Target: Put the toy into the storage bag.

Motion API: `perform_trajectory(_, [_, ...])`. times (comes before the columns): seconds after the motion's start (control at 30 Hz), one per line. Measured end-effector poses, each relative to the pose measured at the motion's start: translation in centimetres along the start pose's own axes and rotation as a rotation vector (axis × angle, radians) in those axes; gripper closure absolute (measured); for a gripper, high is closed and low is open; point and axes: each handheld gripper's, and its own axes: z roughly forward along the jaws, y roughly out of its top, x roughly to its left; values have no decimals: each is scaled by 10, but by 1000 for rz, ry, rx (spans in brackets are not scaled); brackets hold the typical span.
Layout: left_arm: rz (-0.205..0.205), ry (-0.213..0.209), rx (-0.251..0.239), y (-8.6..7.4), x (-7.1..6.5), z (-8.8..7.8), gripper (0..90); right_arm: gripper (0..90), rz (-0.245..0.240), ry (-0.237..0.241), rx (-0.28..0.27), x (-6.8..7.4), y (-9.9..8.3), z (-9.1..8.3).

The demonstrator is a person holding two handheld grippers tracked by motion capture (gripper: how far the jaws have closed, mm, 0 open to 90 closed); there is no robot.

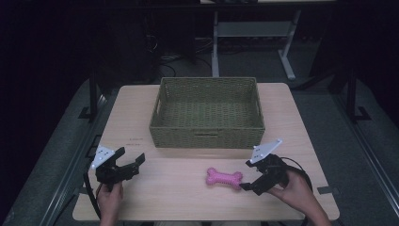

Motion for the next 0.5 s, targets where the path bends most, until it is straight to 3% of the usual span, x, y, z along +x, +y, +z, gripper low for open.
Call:
perform_trajectory(0.13, [-1, -1, 1, 0, 0, 0, 128, 170, -35, 22, 19, 0, 11, 7])
perform_trajectory(0.5, [4, -6, 2, 0, -1, 1, 129, 173, -65, 65, 67, -2, 31, 24])
